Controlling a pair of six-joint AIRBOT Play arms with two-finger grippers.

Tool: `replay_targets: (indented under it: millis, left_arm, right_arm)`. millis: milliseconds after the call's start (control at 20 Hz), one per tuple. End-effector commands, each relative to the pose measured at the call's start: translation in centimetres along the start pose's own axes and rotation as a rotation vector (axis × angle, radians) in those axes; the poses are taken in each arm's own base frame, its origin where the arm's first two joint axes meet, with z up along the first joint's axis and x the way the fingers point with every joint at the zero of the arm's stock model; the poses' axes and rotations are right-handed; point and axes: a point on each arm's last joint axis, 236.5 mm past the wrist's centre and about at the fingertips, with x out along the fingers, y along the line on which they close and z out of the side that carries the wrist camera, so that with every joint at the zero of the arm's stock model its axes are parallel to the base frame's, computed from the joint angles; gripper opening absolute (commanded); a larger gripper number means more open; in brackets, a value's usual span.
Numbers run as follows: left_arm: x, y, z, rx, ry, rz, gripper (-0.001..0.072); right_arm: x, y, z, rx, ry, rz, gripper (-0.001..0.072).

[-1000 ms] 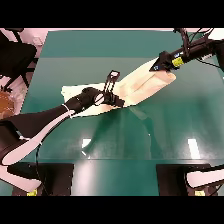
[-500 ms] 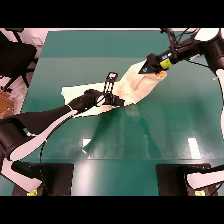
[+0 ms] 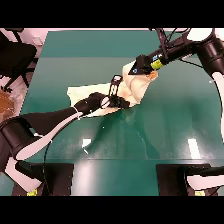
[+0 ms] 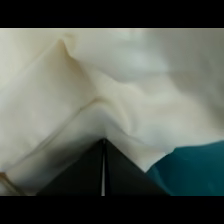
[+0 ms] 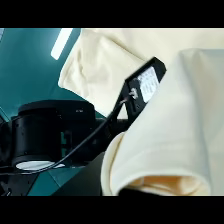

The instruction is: Fold the shirts.

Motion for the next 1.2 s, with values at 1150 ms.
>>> replay_targets:
  millis: [1150]
  left_arm:
    - [-10.2, 7.4, 5.8, 0.054, -0.015, 0.099, 0.002]
  right_arm:
    - [1.5, 1.7, 0.2, 0.021, -0.018, -0.023, 0.0022]
